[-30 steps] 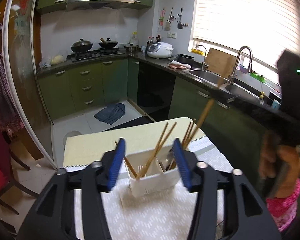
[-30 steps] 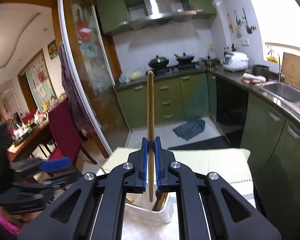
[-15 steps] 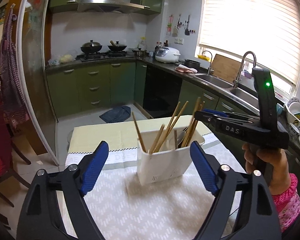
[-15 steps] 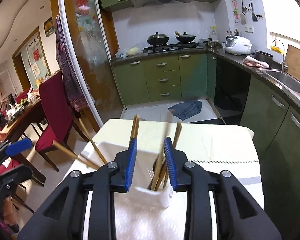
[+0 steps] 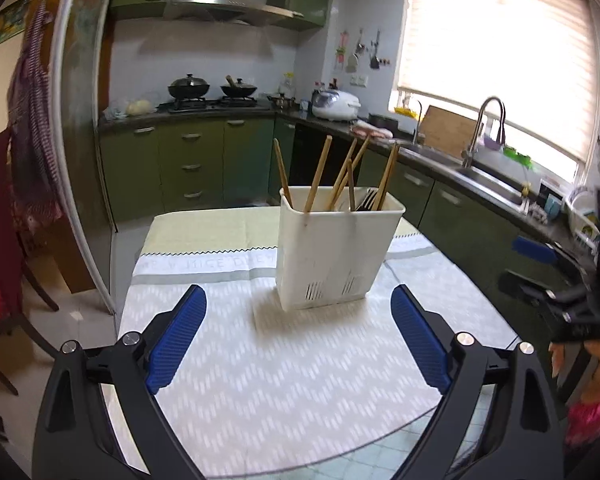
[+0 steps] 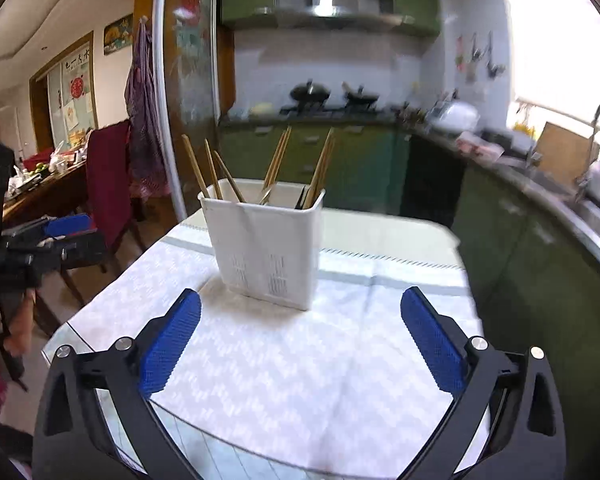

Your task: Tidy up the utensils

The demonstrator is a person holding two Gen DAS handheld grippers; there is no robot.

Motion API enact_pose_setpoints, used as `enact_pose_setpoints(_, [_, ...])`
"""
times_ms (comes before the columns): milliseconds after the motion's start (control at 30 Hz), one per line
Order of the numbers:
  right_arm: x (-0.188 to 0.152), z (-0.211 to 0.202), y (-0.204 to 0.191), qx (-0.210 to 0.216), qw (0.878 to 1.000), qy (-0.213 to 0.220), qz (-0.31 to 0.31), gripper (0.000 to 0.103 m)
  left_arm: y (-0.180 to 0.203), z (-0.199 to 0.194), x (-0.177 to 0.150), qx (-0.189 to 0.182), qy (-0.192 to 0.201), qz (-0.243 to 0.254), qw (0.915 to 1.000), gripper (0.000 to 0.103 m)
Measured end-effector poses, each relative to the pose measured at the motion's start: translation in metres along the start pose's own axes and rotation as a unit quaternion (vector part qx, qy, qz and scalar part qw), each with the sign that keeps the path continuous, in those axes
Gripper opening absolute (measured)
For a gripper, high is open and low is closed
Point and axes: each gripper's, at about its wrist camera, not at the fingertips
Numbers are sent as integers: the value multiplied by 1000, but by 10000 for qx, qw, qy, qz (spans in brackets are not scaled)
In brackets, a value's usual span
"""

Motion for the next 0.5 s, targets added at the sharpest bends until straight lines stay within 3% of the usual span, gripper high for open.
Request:
enact_pose_setpoints(167, [-11, -72, -15, -171, 9985, 529, 28, 98, 11, -49, 3, 124, 407, -87, 9991, 96])
enact_pose_setpoints(333, [-9, -108, -20, -373, 9977, 527, 200, 98, 31, -87, -6, 394, 559, 236, 9974, 96])
enact_pose_setpoints(500, [-12, -124, -21, -384, 9973, 534, 317, 98, 28, -104, -8, 312, 578, 33, 9978, 96])
Point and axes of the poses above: each gripper's, at about its wrist camera, not at the fingertips, and z roughly the way its jaws point, y to its right, x to its top, and after that the axes turned 9 degrees about y, right-handed
